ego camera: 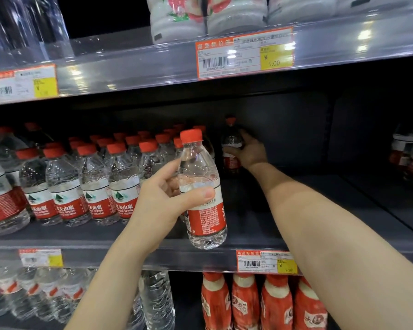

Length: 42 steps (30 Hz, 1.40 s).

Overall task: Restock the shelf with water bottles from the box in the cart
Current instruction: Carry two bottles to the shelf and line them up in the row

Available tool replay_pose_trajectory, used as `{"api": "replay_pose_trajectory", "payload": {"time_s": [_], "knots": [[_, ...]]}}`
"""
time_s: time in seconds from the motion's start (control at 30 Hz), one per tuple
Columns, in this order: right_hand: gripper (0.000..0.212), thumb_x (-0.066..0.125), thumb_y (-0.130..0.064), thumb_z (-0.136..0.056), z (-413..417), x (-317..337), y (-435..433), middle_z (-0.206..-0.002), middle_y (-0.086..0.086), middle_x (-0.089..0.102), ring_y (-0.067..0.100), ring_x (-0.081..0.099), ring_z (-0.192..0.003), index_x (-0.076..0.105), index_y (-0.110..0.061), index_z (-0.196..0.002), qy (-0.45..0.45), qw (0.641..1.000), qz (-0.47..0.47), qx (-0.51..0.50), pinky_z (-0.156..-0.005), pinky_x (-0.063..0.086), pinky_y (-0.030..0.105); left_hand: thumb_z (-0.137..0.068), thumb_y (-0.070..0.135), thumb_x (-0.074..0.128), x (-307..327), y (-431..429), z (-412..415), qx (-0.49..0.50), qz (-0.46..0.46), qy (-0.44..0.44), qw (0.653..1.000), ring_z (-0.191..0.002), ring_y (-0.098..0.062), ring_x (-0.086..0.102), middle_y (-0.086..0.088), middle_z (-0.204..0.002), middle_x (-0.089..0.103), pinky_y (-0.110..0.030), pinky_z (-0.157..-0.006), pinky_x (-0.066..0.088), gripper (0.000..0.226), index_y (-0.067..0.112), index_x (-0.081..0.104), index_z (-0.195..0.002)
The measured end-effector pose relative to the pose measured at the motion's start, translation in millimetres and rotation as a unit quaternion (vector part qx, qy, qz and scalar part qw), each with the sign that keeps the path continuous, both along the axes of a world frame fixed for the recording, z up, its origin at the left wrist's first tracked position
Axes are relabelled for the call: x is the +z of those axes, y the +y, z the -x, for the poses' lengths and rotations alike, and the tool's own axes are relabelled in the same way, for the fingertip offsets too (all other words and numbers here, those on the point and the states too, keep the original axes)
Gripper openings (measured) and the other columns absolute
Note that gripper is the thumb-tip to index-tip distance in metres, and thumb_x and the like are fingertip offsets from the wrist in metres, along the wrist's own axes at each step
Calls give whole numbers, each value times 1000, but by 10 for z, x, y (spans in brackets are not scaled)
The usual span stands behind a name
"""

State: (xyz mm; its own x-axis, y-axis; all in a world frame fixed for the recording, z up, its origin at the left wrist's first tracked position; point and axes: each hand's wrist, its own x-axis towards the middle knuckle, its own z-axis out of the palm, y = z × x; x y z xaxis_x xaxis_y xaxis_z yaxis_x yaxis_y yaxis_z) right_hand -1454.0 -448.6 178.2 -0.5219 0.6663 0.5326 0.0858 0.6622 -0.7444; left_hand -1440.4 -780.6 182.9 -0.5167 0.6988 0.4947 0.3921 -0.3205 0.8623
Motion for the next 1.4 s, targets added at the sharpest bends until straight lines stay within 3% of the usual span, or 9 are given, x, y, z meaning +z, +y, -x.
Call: {"api": "replay_pose_trajectory", "payload": {"time_s": [0.27,0.6,0.77,0.93,1.2,1.3,1.33,1.4], "knots": [[72,83,-44,-80,58,1,48,-132,4,68,28,63,-120,56,-24,-143,-5,999,-12,-33,-88,38,19,-64,38,93,-17,29,5,-1,4,3,1000,-106,-13,78,4,-115,81,-19,-80,60,76,34,66,-135],[84,86,-41,-78,15,-10,3,-133,1,67,24,64,-119,45,-30,-151,-32,999,26,-8,-92,46,22,-60,42,94,-19,39,1,4,-4,-10,1000,-106,-12,78,5,-114,81,-18,-78,60,89,31,62,-143],[79,85,-45,-76,-19,5,-57,-130,-3,68,23,65,-115,49,-37,-145,-31,999,24,1,-88,45,23,-63,40,94,-12,22,-49,-4,-7,-9,1000,-103,-13,78,3,-112,82,-18,-77,60,75,36,68,-133],[86,83,-53,-76,-53,6,-126,-136,-1,66,26,63,-121,41,-38,-151,-68,997,19,1,-94,48,26,-65,40,91,-5,39,-151,-15,-1,6,1000,-98,-7,78,6,-107,82,-15,-70,60,49,56,76,-109],[84,81,-45,-81,-128,106,-303,-139,1,64,27,62,-124,38,-36,-153,-84,995,45,2,-97,48,26,-66,40,93,-5,57,-140,-13,5,14,1000,-104,-14,78,3,-113,82,-21,-77,61,60,44,74,-123],[99,83,-38,-79,-172,179,-444,-143,2,58,28,60,-127,25,-32,-159,-109,989,96,13,-104,49,31,-67,41,94,-7,40,-144,-6,11,13,1000,-104,-12,78,5,-113,82,-20,-75,61,56,53,74,-118],[96,83,-33,-79,-215,219,-490,-143,3,58,28,60,-126,29,-26,-158,-128,985,116,10,-104,49,33,-67,40,93,5,37,-151,-5,13,11,1000,-103,-11,78,5,-112,82,-19,-73,61,53,56,74,-115],[64,79,-26,-84,-380,332,-595,-135,8,64,28,64,-117,54,-14,-142,-165,976,144,-11,-97,55,36,-67,40,93,49,44,-166,-2,17,9,1000,-103,-11,78,6,-112,82,-19,-74,61,52,57,74,-113]]}}
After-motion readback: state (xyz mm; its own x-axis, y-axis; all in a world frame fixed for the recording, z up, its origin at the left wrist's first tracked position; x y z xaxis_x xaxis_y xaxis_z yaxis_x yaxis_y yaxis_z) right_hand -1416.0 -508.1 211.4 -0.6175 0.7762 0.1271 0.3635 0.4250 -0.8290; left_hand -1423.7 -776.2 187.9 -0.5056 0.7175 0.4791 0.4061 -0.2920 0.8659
